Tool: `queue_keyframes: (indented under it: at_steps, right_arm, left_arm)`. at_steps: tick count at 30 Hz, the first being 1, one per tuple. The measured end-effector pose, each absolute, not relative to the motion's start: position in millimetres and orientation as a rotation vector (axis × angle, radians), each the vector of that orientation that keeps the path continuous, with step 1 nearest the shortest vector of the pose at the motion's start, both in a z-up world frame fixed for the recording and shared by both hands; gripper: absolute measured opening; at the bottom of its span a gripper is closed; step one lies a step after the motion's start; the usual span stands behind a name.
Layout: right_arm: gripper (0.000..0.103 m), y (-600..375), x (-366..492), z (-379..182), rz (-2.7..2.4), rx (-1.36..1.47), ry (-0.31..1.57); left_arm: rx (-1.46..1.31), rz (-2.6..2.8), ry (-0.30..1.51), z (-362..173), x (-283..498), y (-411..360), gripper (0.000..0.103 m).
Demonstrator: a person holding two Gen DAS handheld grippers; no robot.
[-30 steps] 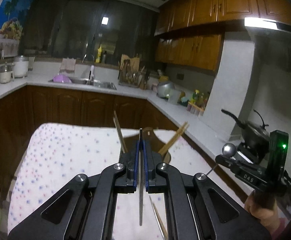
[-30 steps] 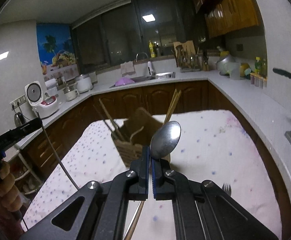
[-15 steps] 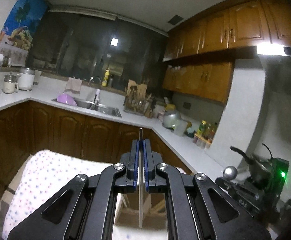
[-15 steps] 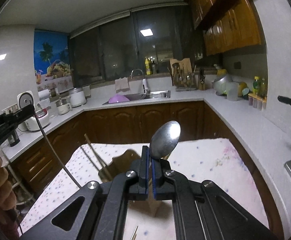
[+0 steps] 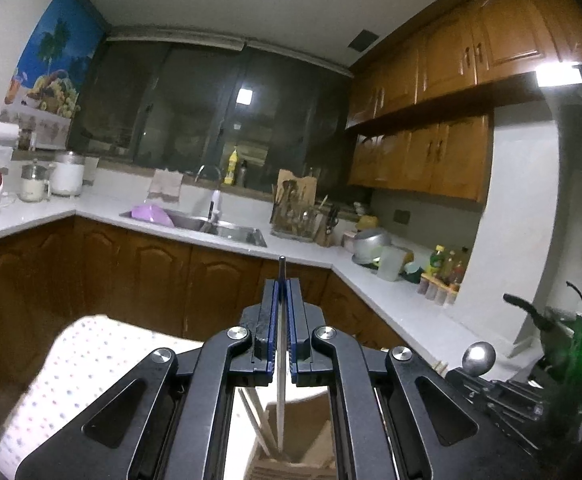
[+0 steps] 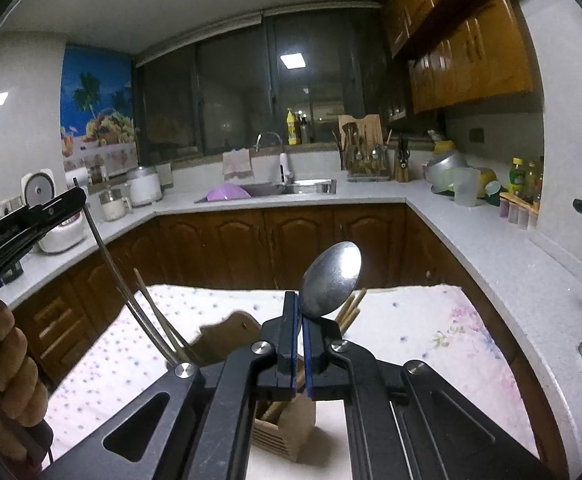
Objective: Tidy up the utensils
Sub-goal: 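Lower the spoon and chopstick into the holder and open both tools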
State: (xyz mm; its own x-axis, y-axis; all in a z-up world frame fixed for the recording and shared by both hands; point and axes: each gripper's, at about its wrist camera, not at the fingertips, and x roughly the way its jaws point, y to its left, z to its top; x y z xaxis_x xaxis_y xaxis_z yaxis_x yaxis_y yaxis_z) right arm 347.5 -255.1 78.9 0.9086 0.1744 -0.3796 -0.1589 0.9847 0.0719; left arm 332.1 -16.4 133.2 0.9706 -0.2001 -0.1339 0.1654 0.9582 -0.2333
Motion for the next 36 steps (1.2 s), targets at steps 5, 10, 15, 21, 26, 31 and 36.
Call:
queue_keyframes:
  at_steps: [5, 10, 15, 21, 26, 31, 36]
  right_arm:
    - [0.002, -255, 356, 56, 0.174, 0.042, 0.431]
    - [0.002, -253, 363, 37, 0.183, 0.040, 0.481]
    - [0.002, -254, 367, 25, 0.200, 0.059, 0.525]
    - [0.002, -251, 371, 14, 0.210, 0.064, 0.561]
    - [0.002, -250, 374, 7, 0.219, 0.078, 0.587]
    - [0.002, -250, 375, 5, 0.218, 0.091, 0.592]
    - [0.002, -252, 377, 5, 0.224, 0.098, 0.599]
  left_arm:
    - [-0.205, -0.176, 0.199, 106, 338, -26, 0.003]
    - [-0.205, -0.173, 0.250, 85, 344, -25, 0.003]
    - [-0.204, -0.174, 0.290, 73, 344, -23, 0.004]
    - [-0.196, -0.183, 0.322, 62, 342, -23, 0.004]
    - [-0.198, -0.187, 0.340, 57, 341, -23, 0.004]
    - [-0.209, -0.198, 0.350, 55, 340, -21, 0.004]
    - [-0.200, -0.197, 0.355, 56, 340, -21, 0.004]
